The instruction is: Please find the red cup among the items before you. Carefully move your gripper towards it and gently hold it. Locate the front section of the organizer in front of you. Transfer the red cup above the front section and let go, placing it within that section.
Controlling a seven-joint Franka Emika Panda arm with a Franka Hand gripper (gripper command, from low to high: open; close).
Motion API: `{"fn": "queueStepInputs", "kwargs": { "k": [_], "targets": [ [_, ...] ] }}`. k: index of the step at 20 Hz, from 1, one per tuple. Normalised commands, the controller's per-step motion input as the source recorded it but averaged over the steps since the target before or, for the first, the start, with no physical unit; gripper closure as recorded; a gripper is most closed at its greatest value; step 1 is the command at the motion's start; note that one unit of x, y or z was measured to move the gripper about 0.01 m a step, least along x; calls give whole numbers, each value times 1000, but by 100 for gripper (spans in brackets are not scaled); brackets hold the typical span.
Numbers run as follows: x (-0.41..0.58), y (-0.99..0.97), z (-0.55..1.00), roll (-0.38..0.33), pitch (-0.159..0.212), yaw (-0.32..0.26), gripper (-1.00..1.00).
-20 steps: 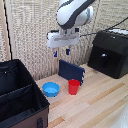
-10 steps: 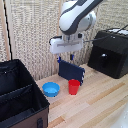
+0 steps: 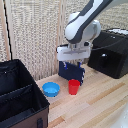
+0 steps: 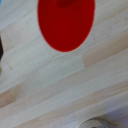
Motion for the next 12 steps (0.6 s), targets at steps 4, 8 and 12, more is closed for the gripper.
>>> {"fn": "queueStepInputs", "kwargs": {
  "k": [4,8,12],
  "targets": [
    [-380,-274,-331,21,0,-87,-100],
    [-471,-4,-410,0,-12,-12,-100],
    [-371,0,-426,0,-9,0,-100]
  ]
}}
